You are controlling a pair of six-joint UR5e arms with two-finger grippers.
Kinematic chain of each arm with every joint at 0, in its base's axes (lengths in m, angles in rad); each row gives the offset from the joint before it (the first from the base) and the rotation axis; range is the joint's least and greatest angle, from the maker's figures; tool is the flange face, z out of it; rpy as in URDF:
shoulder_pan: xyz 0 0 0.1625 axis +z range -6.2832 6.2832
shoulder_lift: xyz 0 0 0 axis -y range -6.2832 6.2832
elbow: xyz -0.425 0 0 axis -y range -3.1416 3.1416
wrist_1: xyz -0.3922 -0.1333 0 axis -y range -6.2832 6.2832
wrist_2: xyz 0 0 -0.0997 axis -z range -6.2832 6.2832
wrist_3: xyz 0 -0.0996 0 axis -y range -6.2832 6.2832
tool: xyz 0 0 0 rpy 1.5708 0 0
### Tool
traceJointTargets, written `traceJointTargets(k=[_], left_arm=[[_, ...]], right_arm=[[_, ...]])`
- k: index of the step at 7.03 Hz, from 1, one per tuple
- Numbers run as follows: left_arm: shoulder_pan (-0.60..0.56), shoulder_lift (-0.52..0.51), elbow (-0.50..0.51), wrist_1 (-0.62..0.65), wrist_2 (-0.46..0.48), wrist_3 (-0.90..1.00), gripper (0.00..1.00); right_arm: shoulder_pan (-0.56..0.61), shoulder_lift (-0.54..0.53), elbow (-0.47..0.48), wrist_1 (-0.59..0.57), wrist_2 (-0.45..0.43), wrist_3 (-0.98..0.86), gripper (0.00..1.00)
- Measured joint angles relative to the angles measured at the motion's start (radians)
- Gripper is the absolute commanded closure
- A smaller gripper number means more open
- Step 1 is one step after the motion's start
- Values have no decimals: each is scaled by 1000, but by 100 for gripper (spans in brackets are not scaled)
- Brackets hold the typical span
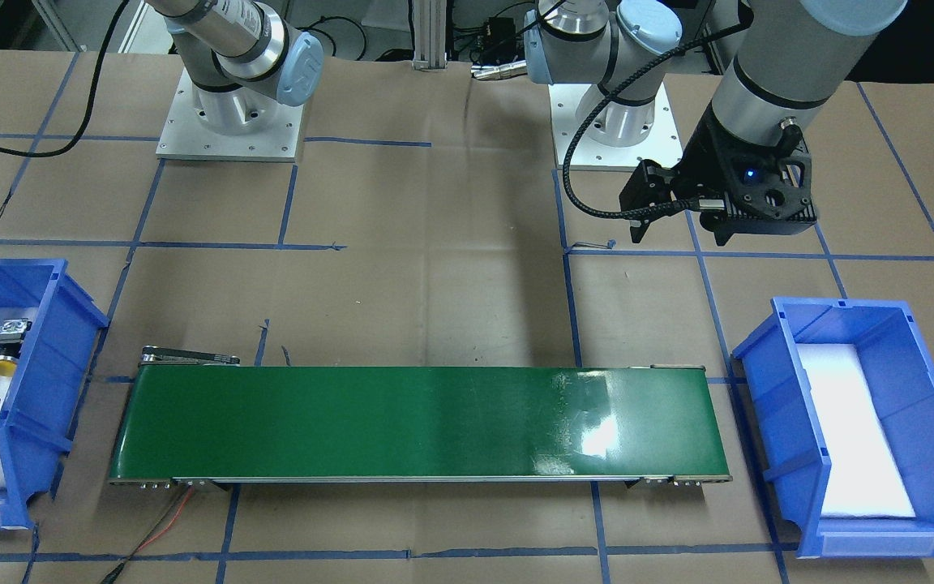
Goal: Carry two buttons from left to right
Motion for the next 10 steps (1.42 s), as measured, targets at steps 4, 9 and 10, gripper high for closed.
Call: traceJointTargets(k=[4,9,10], left_arm=[[0,1,-1,-1,0,0,0],[0,1,0,-2,0,0,0],[0,0,0,-2,0,0,0]], right_arm=[[1,3,-7,-34,2,6,0],[29,-103,-90,12,0,71,0],[55,-154,-99,45,0,120,0]])
